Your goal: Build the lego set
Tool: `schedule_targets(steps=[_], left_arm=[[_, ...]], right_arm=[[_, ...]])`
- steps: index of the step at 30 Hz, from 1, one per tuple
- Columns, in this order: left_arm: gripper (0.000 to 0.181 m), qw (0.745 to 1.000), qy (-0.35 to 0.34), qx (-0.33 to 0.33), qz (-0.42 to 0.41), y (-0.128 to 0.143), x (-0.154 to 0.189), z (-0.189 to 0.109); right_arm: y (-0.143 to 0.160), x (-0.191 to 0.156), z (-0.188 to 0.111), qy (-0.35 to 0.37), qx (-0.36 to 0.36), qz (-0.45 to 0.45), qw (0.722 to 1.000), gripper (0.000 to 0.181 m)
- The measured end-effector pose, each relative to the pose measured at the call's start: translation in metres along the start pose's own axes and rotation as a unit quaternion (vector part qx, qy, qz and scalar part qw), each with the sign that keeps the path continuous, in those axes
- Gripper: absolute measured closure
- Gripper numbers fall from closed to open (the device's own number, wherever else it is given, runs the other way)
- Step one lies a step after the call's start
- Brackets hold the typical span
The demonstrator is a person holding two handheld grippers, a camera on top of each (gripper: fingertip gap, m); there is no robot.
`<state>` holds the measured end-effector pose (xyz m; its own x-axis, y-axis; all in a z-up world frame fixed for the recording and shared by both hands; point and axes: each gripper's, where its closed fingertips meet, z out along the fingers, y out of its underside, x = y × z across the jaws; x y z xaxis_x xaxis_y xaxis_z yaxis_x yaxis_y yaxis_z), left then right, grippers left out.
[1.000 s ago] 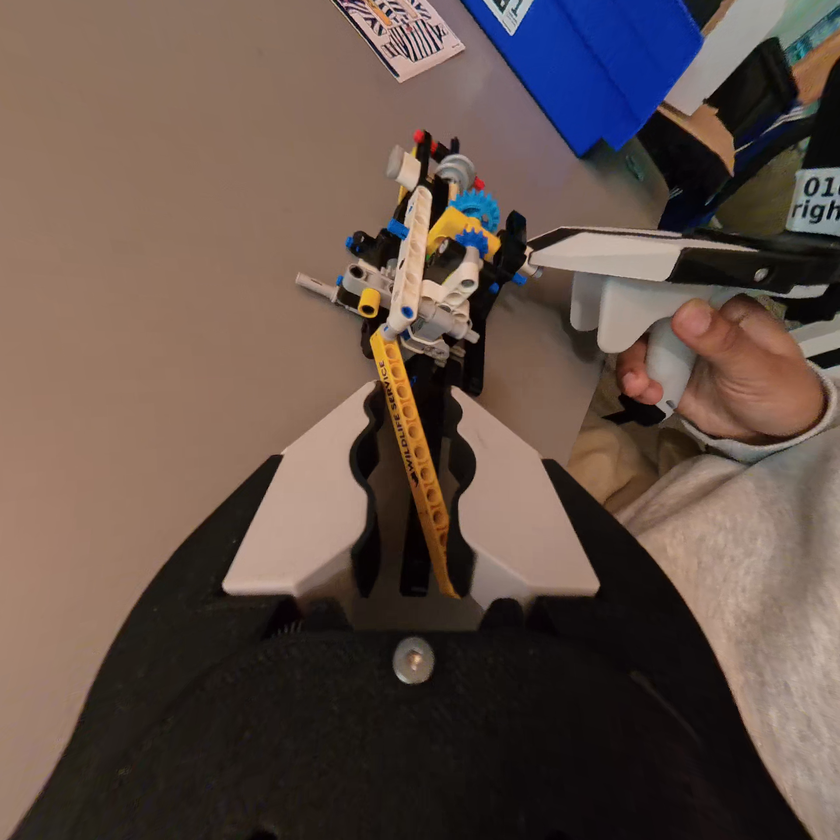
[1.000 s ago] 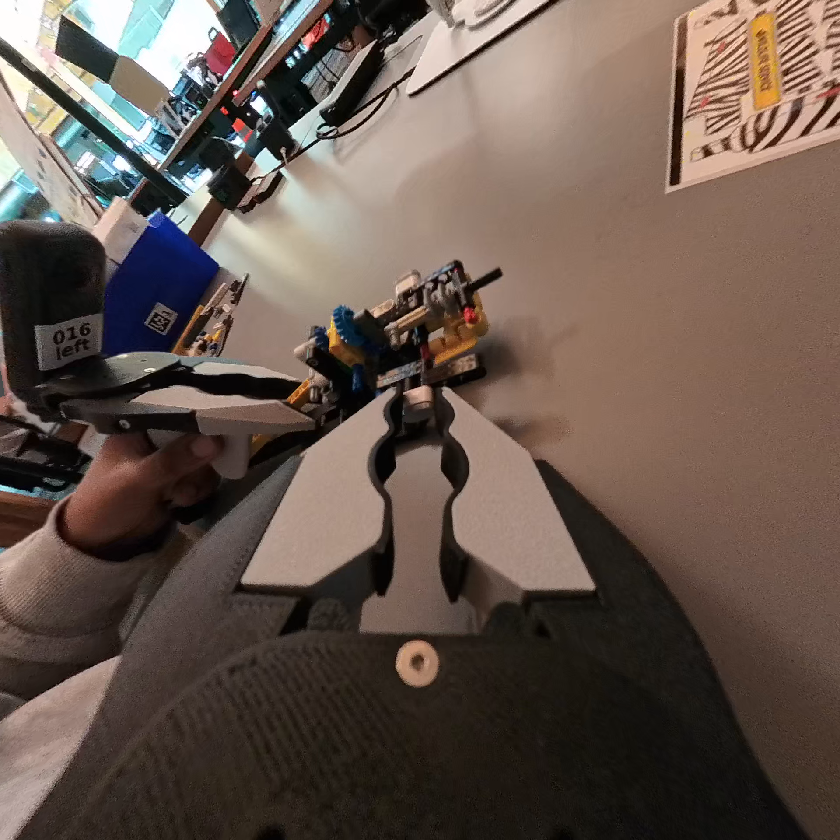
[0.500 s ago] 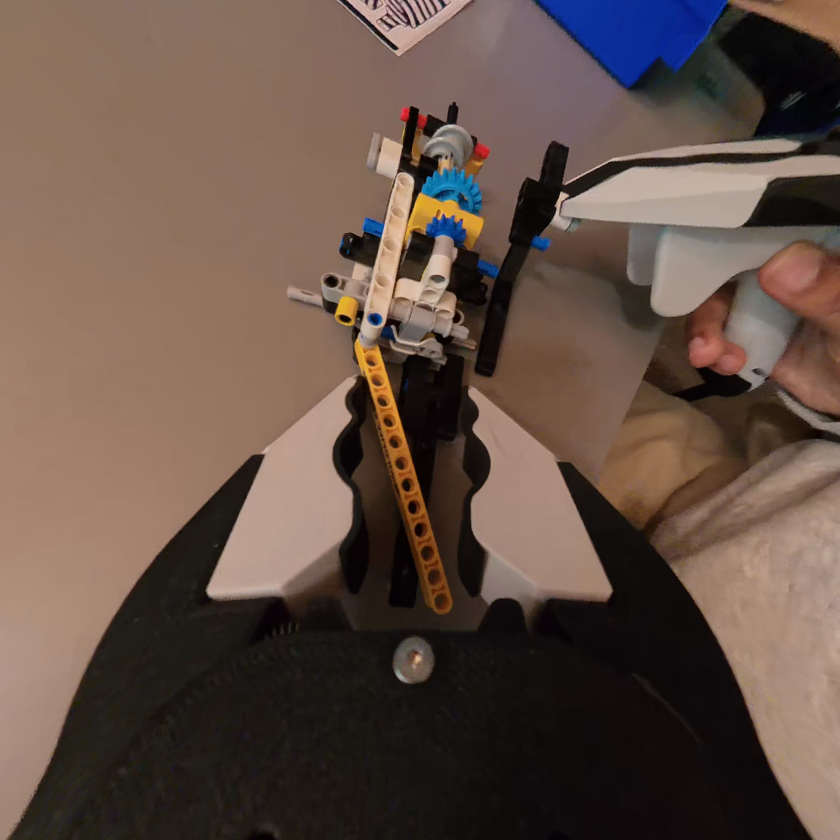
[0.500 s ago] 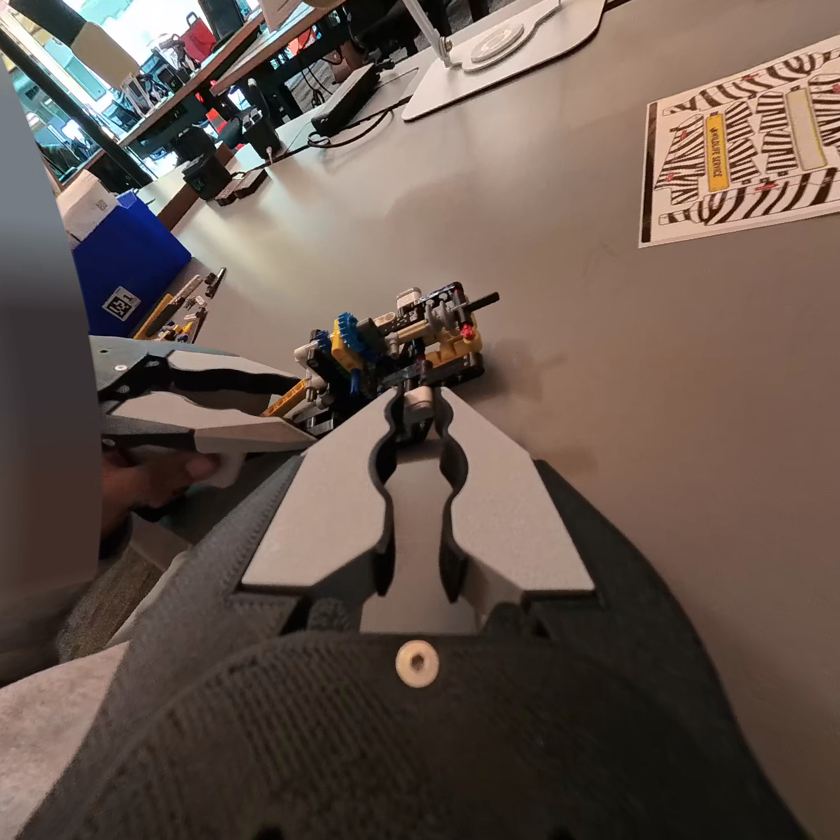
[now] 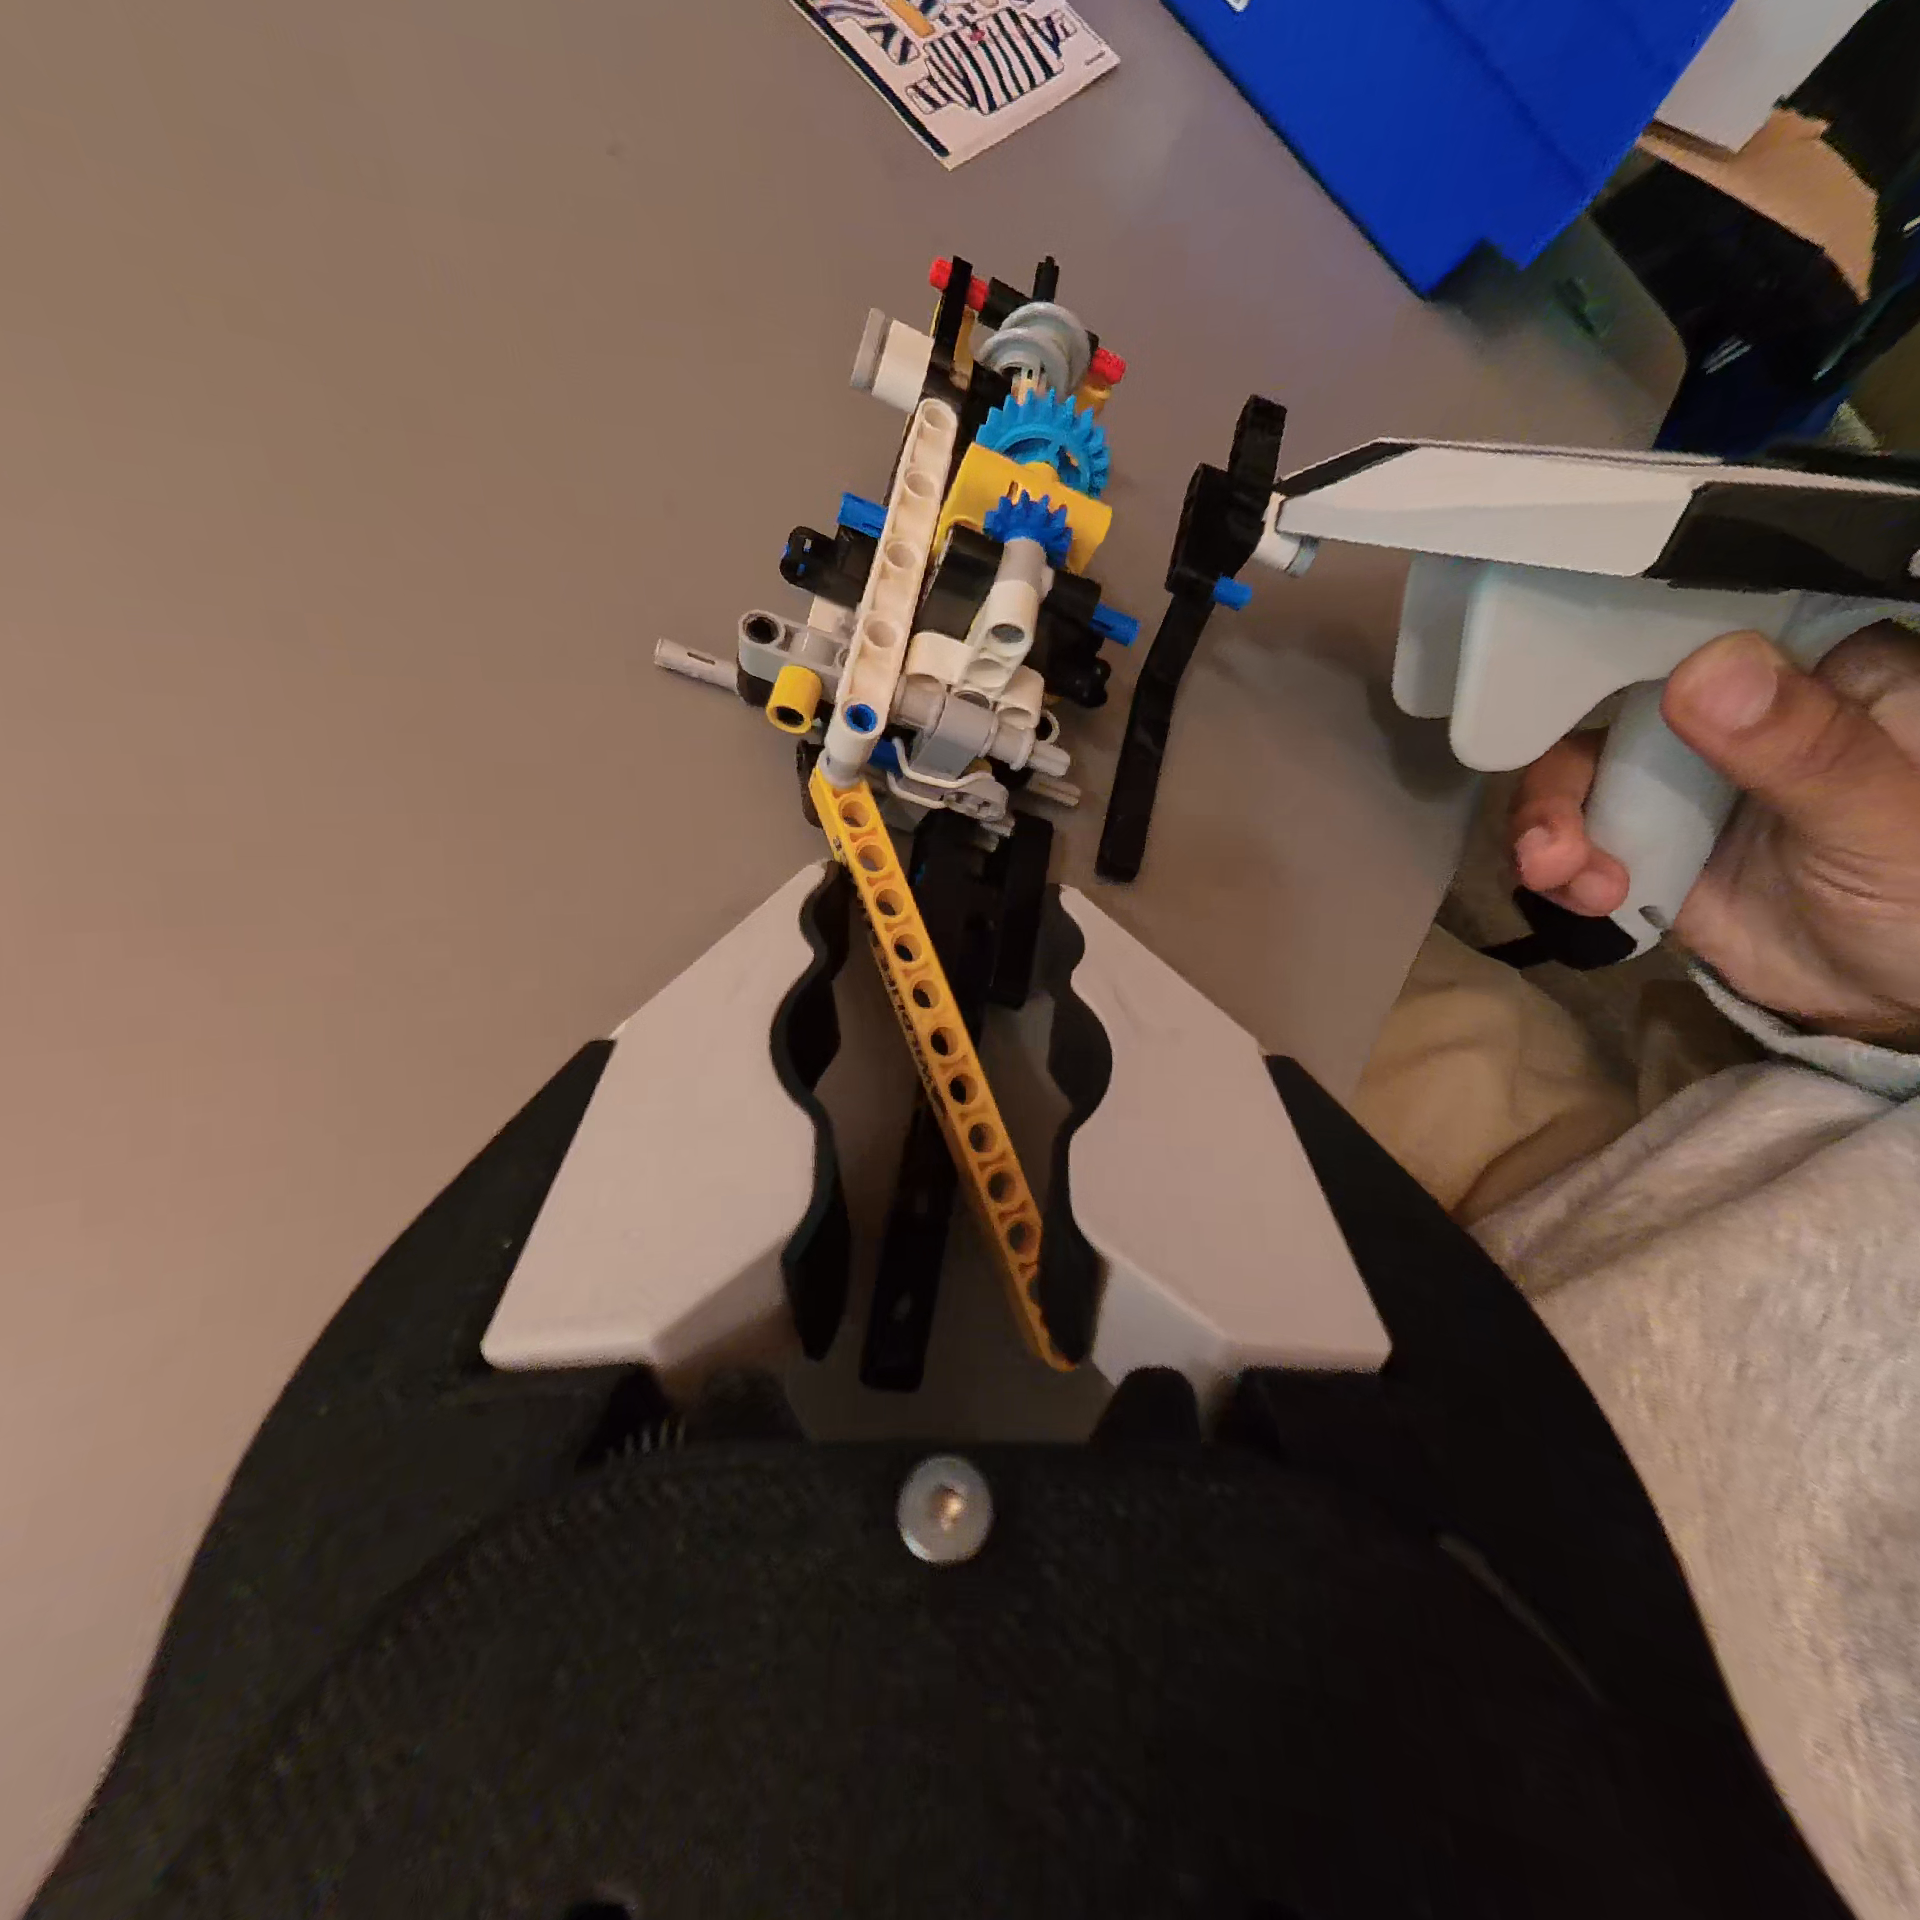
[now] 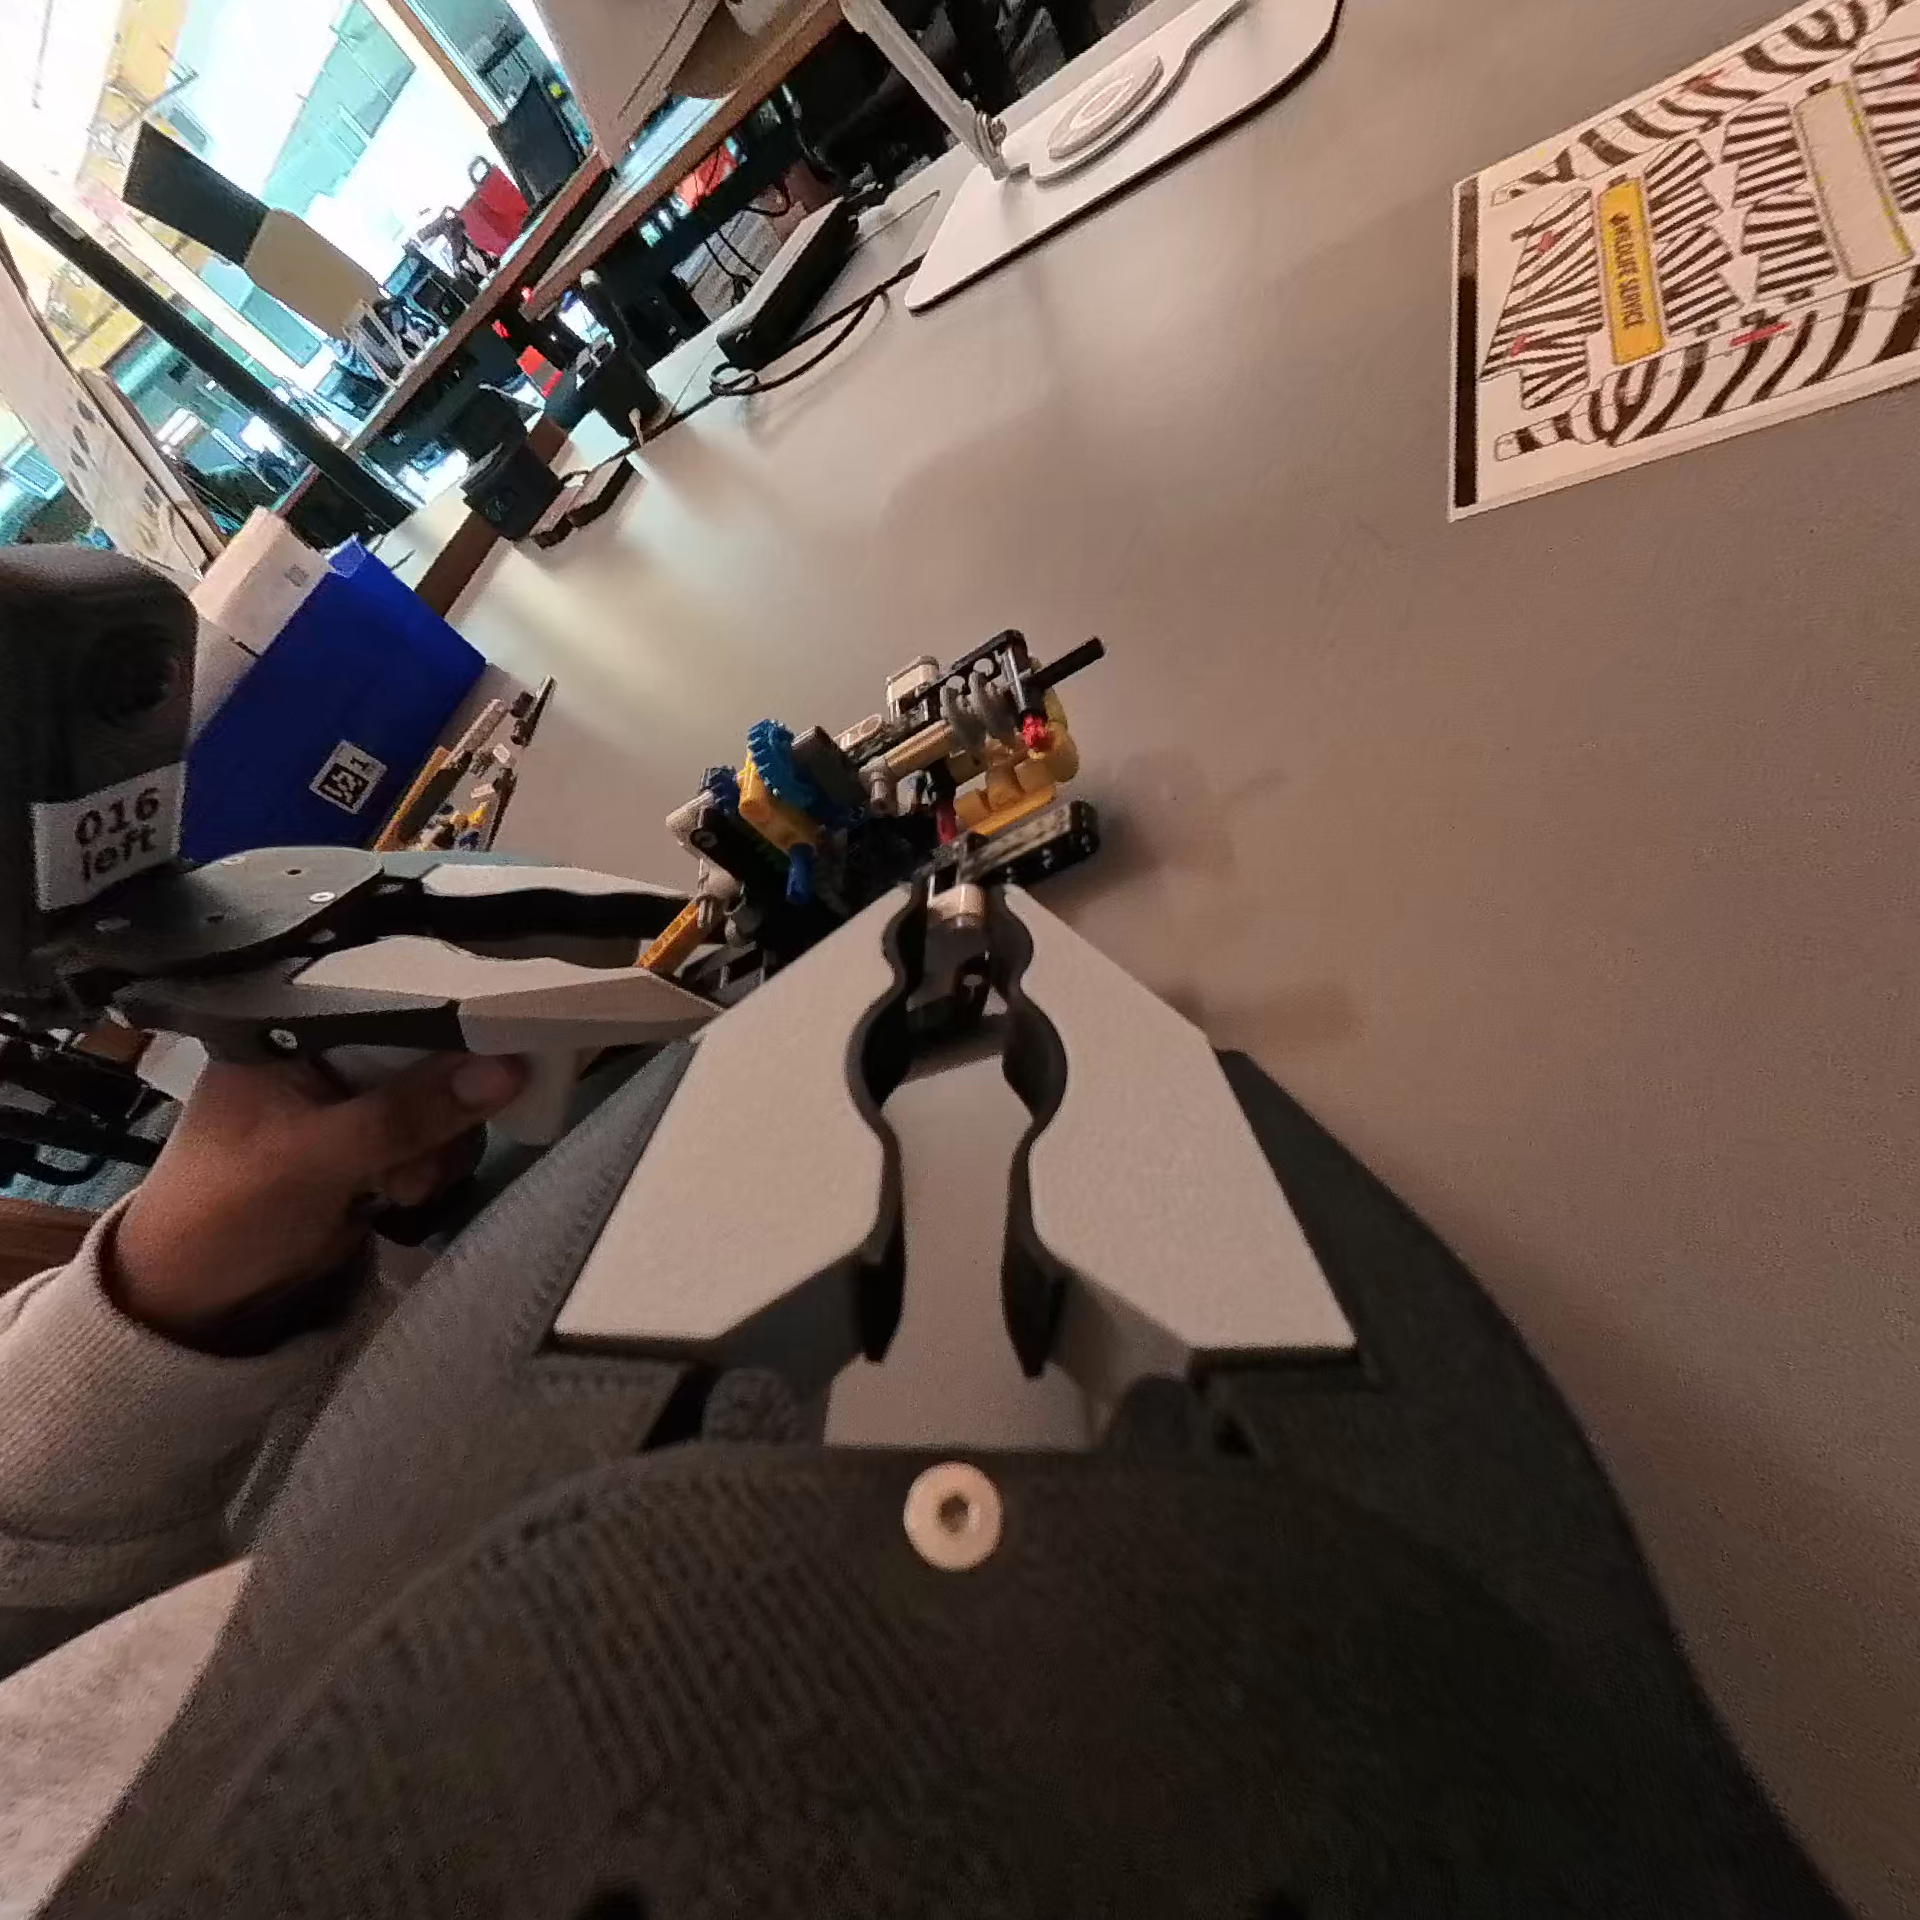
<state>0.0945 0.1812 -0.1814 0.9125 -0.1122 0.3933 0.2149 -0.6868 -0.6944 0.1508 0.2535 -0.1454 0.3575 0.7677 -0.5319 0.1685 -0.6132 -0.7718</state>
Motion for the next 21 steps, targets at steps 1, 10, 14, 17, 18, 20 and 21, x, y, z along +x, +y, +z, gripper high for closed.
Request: schedule_targets(steps=[1, 10, 14, 17, 18, 20, 21], left_arm=[[0.146, 1.000, 0.005, 0.001, -0.006, -0.0003, -0.0001, -0.0003], [0.156, 0.997, 0.049, 0.014, -0.057, -0.0027, 0.0027, -0.0016], [0.142, 0.997, 0.055, 0.016, -0.047, -0.0039, 0.0081, -0.0014], [0.138, 0.999, 0.045, 0.006, -0.024, -0.0015, 0.0093, -0.0003], [0.138, 0.999, 0.035, 0.001, -0.013, -0.0003, 0.0087, 0.0003], [0.139, 1.000, 0.012, -0.008, 0.013, 0.0019, 0.0072, 0.0013], [0.140, 1.000, 0.000, -0.012, 0.025, 0.0028, 0.0061, 0.0012]], right_arm=[[-0.0006, 0.0003, 0.0012, -0.001, 0.001, 0.003, 1.000, 0.172], [-0.0032, -0.0022, 0.0106, -0.012, 0.015, 0.014, 1.000, 0.174], [-0.0028, -0.0018, 0.0087, -0.014, 0.017, 0.017, 1.000, 0.174], [-0.0046, -0.0005, 0.0063, -0.011, 0.021, 0.013, 1.000, 0.174], [-0.0041, -0.0005, 0.0058, -0.011, 0.020, 0.014, 1.000, 0.174], [-0.0039, -0.0010, 0.0046, -0.013, 0.021, 0.013, 1.000, 0.174], [-0.0038, -0.0009, 0.0041, -0.012, 0.021, 0.011, 1.000, 0.174]])
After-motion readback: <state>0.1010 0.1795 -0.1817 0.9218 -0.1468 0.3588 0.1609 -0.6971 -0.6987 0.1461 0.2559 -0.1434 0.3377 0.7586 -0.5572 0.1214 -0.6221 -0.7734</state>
